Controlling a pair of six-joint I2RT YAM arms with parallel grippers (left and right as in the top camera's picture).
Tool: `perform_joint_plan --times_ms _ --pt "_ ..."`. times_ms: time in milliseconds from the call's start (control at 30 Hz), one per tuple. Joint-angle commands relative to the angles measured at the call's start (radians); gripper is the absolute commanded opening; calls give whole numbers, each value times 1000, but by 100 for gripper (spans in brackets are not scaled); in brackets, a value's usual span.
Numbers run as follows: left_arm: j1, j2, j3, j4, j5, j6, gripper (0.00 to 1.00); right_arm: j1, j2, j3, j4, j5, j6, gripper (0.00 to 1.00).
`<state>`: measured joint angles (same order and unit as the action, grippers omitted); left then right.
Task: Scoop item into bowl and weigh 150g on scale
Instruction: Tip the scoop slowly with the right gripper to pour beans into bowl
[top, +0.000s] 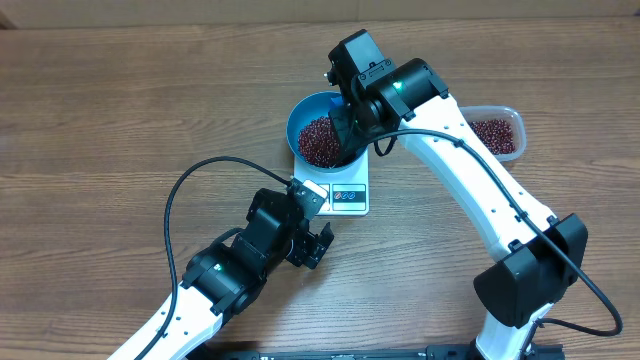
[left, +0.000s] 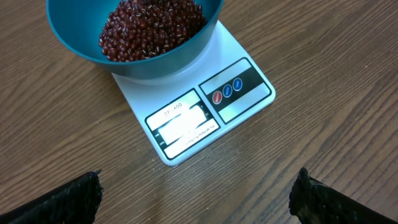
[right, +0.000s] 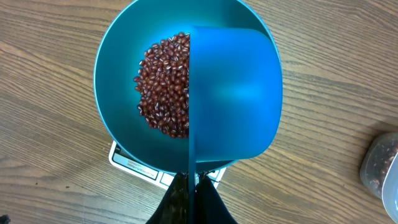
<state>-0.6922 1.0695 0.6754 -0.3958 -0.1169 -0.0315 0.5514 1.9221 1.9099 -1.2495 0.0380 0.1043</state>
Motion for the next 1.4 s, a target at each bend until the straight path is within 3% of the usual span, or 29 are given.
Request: perform_joint_plan --times_ms 0,400,1367 --pt "-2 -10 -7 0 -14 -21 100 -1 -3 37 6 24 3 4" --pt "-2 -10 -7 0 -14 -21 100 32 -3 37 -9 112 -29 4" --pt "-2 -10 -7 0 -14 -21 99 36 -3 37 -9 117 -26 4"
